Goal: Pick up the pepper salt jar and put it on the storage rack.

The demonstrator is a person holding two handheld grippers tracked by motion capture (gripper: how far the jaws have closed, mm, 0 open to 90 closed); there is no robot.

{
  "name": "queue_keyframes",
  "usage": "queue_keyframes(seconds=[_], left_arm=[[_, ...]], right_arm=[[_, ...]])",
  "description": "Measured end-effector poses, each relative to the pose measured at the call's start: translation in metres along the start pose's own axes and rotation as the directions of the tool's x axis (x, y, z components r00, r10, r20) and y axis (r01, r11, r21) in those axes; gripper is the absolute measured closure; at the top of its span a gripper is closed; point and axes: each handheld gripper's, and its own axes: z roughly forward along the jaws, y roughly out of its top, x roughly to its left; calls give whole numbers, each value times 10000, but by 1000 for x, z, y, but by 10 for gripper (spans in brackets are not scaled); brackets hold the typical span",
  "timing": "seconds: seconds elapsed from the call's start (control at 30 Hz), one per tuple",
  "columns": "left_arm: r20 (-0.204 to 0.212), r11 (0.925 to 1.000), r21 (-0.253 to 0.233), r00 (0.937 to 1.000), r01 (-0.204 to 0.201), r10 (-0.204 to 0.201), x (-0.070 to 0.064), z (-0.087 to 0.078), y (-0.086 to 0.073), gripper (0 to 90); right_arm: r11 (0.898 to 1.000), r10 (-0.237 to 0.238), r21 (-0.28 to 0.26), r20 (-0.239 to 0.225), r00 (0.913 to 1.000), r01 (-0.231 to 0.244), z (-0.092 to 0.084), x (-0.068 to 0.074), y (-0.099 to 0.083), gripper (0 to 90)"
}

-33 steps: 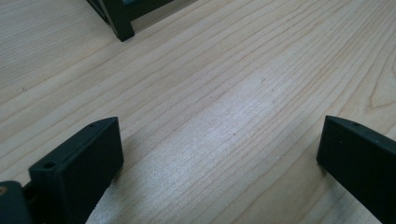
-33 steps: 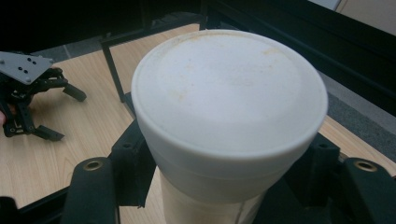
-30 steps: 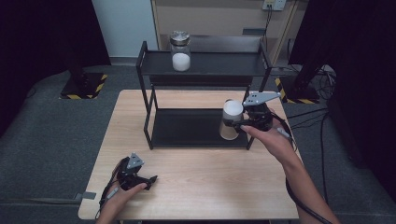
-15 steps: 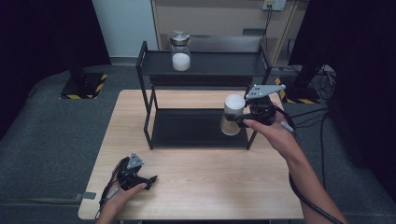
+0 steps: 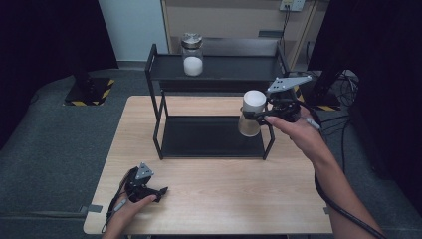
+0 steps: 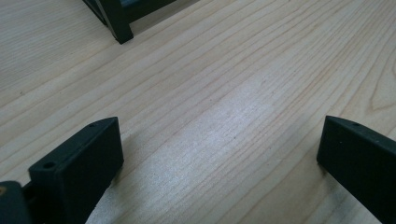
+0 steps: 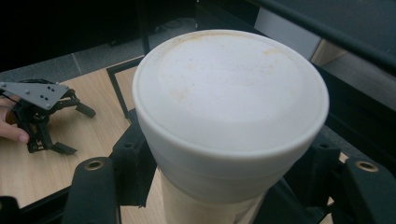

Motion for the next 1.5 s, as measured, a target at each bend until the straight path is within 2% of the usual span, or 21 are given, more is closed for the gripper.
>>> queue_keyframes(seconds=[0.13, 0.5, 0.77, 1.27, 1.5], left_arm=[[14, 10000, 2, 10000, -22, 22, 0, 1, 1, 0], [15, 10000, 2, 10000, -22, 22, 0, 1, 1, 0], [13, 10000, 3, 10000, -27, 27, 0, 1, 1, 0], [18, 10000, 3, 10000, -29, 29, 1, 1, 1, 0], [21, 10000, 7, 10000, -30, 30, 1, 1, 1, 0]], right_arm=[[10000, -84, -17, 68, 9999, 85, -7, -1, 9, 354], [9994, -26, -339, -175, 9998, 20, -24, -6, 28, 353], [9995, -267, -175, -3, 9996, 267, -37, -2, 48, 353], [9982, -353, -462, 349, 9988, 369, -57, -4, 77, 353], [9977, -293, -604, 501, 9983, 323, -60, -8, 89, 353]])
